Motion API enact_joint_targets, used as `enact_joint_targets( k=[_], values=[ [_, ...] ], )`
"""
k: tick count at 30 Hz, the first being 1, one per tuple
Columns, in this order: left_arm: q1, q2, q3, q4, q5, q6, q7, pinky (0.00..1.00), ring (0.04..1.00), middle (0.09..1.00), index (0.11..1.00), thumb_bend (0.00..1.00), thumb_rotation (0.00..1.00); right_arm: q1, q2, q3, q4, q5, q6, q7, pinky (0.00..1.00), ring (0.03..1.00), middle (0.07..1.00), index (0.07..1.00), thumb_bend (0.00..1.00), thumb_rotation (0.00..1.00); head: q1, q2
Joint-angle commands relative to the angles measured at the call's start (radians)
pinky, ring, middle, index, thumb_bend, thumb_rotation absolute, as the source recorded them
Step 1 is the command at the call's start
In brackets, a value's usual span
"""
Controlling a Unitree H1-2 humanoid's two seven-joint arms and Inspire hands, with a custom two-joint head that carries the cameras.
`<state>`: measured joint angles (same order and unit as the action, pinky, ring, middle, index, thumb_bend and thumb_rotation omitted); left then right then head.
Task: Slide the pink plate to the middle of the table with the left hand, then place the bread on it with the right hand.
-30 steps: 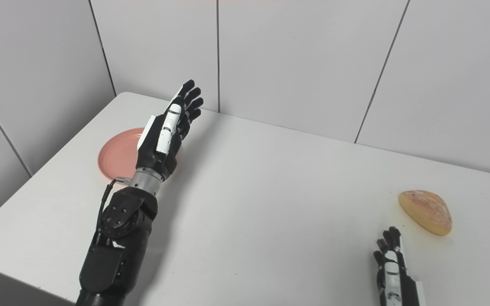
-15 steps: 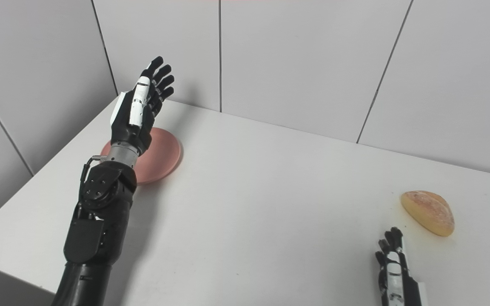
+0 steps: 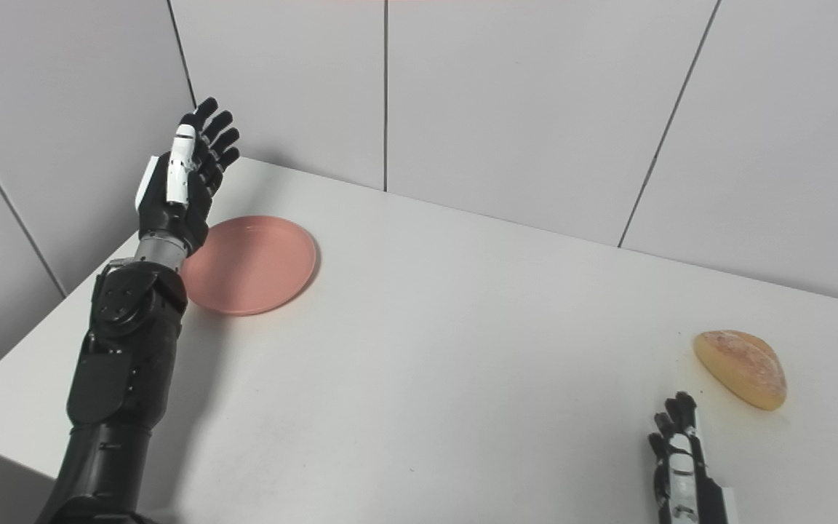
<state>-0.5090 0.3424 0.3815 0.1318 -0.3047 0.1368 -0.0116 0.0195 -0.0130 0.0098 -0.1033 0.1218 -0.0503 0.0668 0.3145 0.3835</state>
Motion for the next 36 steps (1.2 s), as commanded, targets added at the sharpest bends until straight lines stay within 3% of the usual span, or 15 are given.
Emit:
enact_joint_targets(
  k=[1, 15, 36],
  values=[
    [-0.058, 0.039, 0.013, -0.004, -0.014, -0.036, -0.008, 0.94, 0.922, 0.921, 0.911, 0.43, 1.0, -0.01, -0.006, -0.009, -0.02, 0.014, 0.015, 0.005, 1.0, 1.0, 1.0, 1.0, 0.16, 1.0, 0.003, -0.005],
    [-0.027, 0.056, 0.049, 0.077, -0.05, -0.032, -0.005, 0.96, 0.936, 0.94, 0.924, 0.39, 1.0, -0.012, -0.01, -0.012, -0.005, 0.013, -0.001, 0.007, 1.0, 1.0, 1.0, 1.0, 0.14, 1.0, 0.017, -0.023],
    [0.002, 0.07, 0.113, 0.183, -0.106, -0.081, -0.034, 1.0, 0.958, 0.949, 0.926, 0.37, 1.0, -0.015, -0.016, -0.016, -0.004, 0.022, 0.01, 0.015, 1.0, 1.0, 1.0, 1.0, 0.14, 1.0, 0.037, -0.026]
  ],
)
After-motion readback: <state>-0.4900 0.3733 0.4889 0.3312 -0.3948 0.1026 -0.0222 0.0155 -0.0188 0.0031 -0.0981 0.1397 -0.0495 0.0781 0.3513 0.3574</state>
